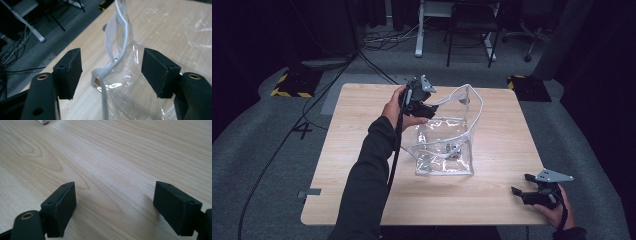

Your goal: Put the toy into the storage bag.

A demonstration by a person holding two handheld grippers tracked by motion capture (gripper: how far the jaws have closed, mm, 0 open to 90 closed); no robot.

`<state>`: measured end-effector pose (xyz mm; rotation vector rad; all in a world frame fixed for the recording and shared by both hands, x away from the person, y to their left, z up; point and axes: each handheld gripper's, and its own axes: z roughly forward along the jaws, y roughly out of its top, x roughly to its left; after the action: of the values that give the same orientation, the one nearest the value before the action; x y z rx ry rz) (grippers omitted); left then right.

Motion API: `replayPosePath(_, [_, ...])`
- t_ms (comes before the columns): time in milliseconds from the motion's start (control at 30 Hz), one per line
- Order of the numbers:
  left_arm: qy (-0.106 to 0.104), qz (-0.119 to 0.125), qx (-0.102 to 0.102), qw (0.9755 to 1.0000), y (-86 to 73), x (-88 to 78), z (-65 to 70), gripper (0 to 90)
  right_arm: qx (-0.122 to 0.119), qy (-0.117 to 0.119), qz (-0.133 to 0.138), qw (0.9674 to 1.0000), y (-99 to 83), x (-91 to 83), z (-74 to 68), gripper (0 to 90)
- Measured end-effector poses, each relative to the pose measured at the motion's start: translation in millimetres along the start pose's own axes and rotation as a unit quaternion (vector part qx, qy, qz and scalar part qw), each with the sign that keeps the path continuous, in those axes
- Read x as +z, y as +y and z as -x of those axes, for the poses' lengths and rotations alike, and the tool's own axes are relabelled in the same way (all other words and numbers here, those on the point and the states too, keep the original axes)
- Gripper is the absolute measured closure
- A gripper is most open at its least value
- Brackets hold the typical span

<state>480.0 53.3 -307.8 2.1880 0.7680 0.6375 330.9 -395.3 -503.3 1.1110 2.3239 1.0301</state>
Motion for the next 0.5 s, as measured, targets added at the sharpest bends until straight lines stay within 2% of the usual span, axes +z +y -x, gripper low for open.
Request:
replayPosePath(67, [0.014,0.004,-0.014,0.9998,-1.2,-1.2,-2.5,27.8,0.000,0.000,0.000,1.0000,0.0,0.0,0.0,18.6])
replayPosePath(100, [0.042,0.008,-0.030,0.9987,-2.4,-1.9,-4.4,20.8,0.000,0.000,0.000,1.0000,0.0,0.0,0.0,18.6])
replayPosePath(200, [0.044,0.019,-0.037,0.9982,-4.8,-5.5,-9.9,19.4,-0.001,0.000,0.000,1.0000,0.0,0.0,0.1,18.6])
replayPosePath(267, [0.043,0.030,-0.049,0.9974,-7.1,-9.0,-13.5,18.9,0.001,-0.001,0.000,1.0000,0.0,0.1,-0.2,18.6])
replayPosePath(333, [0.062,0.029,-0.050,0.9964,-8.2,-11.0,-15.2,18.0,-0.001,0.000,0.000,1.0000,0.0,0.0,0.1,18.6])
replayPosePath(400, [0.063,0.032,-0.053,0.9961,-10.0,-13.0,-17.8,16.9,-0.001,0.000,0.000,1.0000,0.0,0.0,0.1,18.6])
replayPosePath(433, [0.076,0.025,-0.055,0.9953,-11.6,-15.5,-20.7,16.9,0.000,0.000,0.000,1.0000,0.0,0.0,0.0,18.6])
replayPosePath(500, [0.077,0.026,-0.059,0.9949,-13.7,-17.4,-24.1,16.9,-0.001,0.000,0.000,1.0000,0.0,0.0,0.0,18.6])
